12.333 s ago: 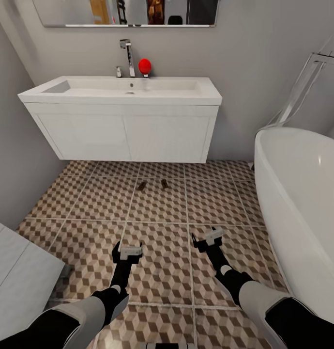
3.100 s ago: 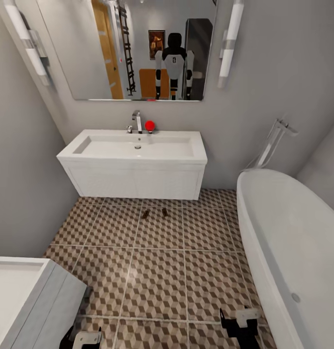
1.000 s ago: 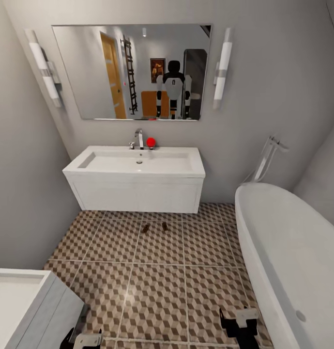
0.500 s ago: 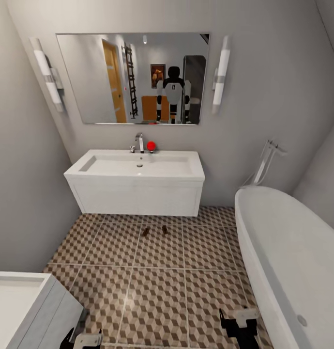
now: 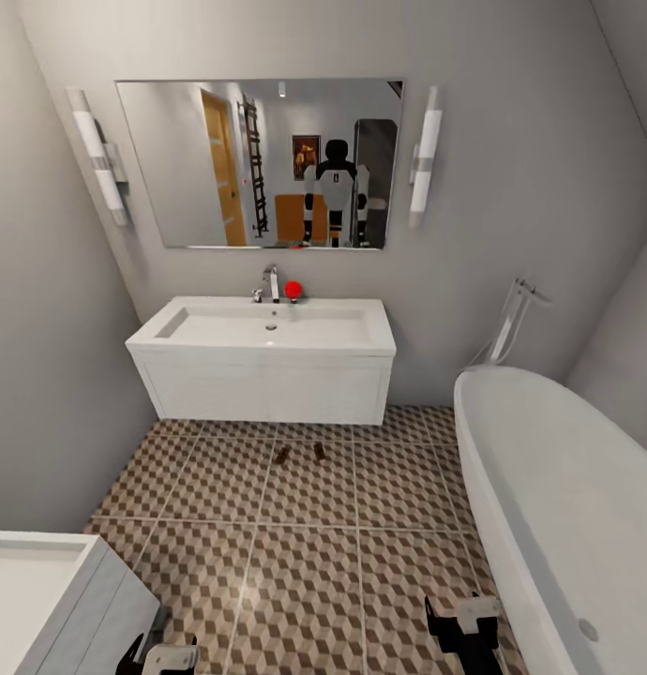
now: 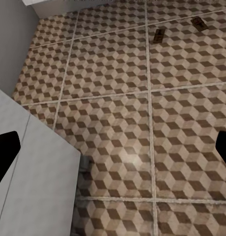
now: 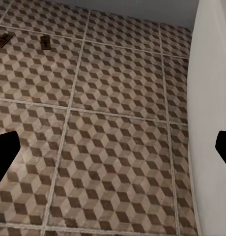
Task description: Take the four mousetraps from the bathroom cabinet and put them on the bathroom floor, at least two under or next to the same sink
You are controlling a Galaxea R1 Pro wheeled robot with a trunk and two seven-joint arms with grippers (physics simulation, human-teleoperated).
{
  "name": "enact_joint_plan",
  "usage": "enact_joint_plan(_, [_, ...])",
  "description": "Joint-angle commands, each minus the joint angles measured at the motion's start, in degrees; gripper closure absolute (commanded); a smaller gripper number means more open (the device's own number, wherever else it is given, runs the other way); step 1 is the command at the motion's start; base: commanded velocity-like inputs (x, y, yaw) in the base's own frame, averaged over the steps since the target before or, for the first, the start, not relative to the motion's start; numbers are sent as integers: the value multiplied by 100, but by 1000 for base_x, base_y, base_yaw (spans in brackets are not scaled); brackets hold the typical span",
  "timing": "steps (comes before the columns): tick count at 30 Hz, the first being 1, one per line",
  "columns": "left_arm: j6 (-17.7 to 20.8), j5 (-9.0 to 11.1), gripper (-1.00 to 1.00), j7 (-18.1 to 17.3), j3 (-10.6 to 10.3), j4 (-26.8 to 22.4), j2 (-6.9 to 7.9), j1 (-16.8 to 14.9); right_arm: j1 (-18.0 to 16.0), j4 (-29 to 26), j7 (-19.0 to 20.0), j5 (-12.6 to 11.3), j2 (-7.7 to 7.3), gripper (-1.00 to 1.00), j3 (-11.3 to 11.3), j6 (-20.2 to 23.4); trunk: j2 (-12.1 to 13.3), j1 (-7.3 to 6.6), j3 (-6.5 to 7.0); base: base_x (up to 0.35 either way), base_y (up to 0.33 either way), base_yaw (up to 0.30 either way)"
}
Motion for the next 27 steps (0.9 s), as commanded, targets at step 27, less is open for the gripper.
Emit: enact_joint_plan(27, [-16, 22, -100, 21, -49, 19, -3, -7, -3, -1, -35, -18, 1, -100, 50, 0, -11, 4, 240, 0, 0, 0])
